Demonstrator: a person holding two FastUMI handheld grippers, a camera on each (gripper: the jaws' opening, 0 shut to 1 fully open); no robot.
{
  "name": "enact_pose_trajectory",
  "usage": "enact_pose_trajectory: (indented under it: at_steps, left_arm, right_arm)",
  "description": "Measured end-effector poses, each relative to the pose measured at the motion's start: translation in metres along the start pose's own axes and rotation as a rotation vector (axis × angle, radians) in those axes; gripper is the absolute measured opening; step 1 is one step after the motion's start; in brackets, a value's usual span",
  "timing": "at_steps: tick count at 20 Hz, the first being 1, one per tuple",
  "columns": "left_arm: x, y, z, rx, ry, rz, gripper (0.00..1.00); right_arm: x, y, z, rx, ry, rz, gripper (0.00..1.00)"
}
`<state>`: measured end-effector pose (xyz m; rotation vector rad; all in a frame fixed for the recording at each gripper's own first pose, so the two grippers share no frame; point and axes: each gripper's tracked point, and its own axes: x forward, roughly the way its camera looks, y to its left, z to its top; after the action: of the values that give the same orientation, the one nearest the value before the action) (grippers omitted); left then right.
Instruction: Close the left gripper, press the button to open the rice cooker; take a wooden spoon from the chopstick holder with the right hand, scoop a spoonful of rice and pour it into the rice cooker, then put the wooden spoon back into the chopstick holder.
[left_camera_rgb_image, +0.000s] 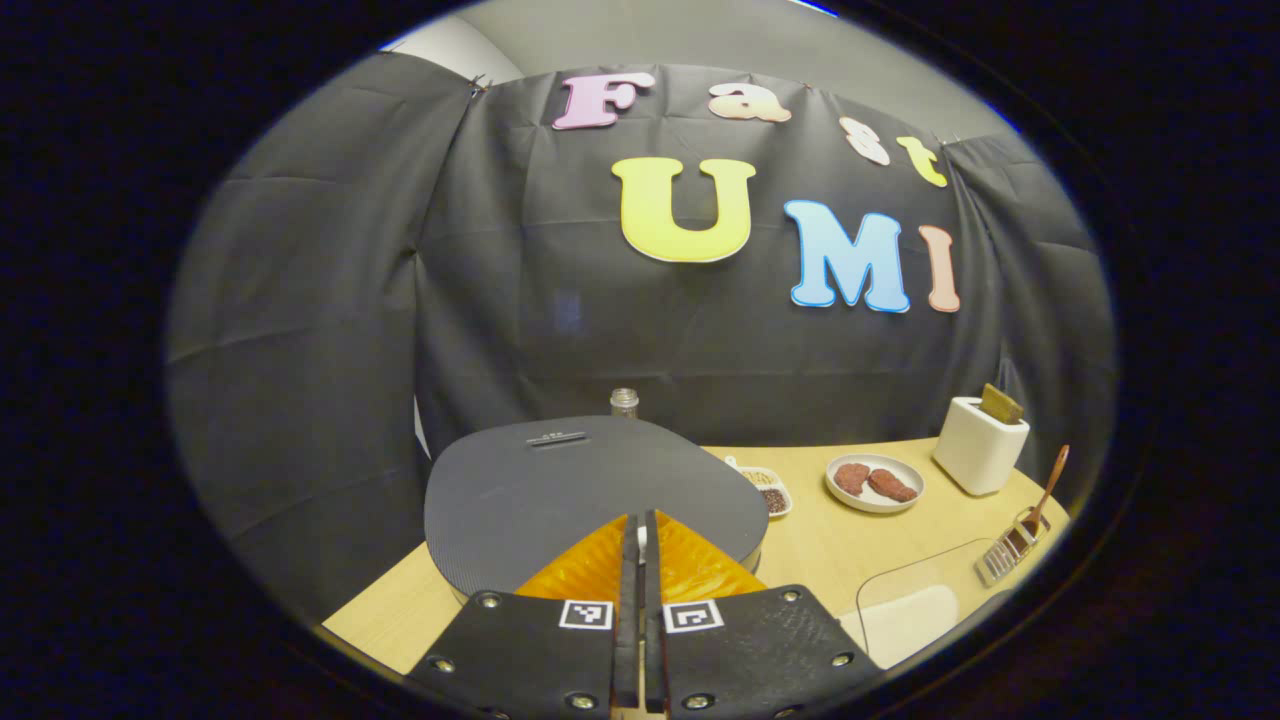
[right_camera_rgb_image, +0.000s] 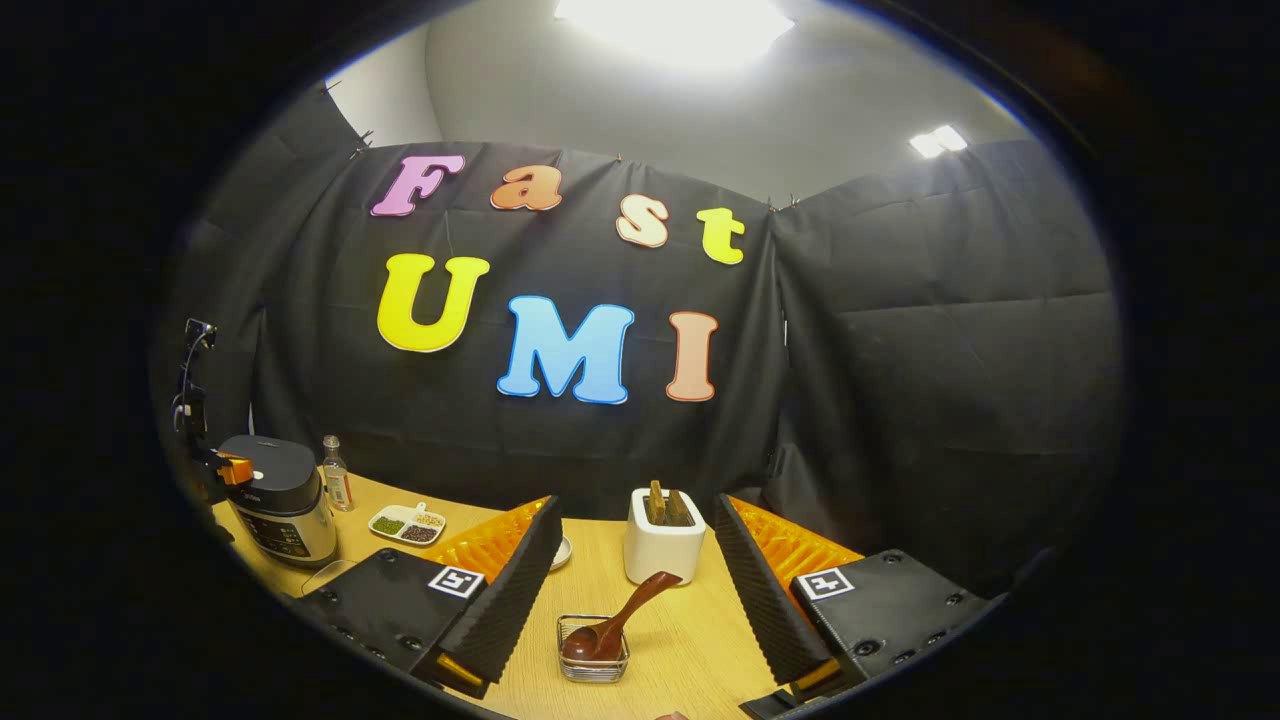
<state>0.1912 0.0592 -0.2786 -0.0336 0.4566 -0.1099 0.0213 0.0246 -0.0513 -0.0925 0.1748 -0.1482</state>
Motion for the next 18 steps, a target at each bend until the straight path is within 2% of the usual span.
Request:
enact_pose_trajectory:
  at_steps: [4, 5, 10, 14, 18]
  left_arm:
    - [0.003, 0.0, -0.011, -0.041, 0.018, 0.01, 0.05]
    - [0.003, -0.001, -0.014, -0.034, 0.031, 0.016, 0.03]
    - [-0.01, -0.001, 0.011, -0.034, -0.014, 0.052, 0.0]
    - [-0.036, 0.002, 0.077, 0.014, -0.156, 0.094, 0.02]
    - [-0.073, 0.002, 0.125, -0.011, -0.253, 0.113, 0.0]
  right_arm:
    - [0.003, 0.002, -0.001, 0.007, 0.001, 0.012, 0.98]
    - [0.003, 0.002, -0.002, 0.013, 0.004, 0.019, 0.98]
    - [0.005, -0.004, 0.001, 0.036, -0.006, 0.039, 0.98]
    - [0.011, -0.011, 0.002, 0.062, -0.006, 0.062, 0.98]
    - [0.021, -0.015, -0.006, 0.092, 0.01, 0.099, 0.98]
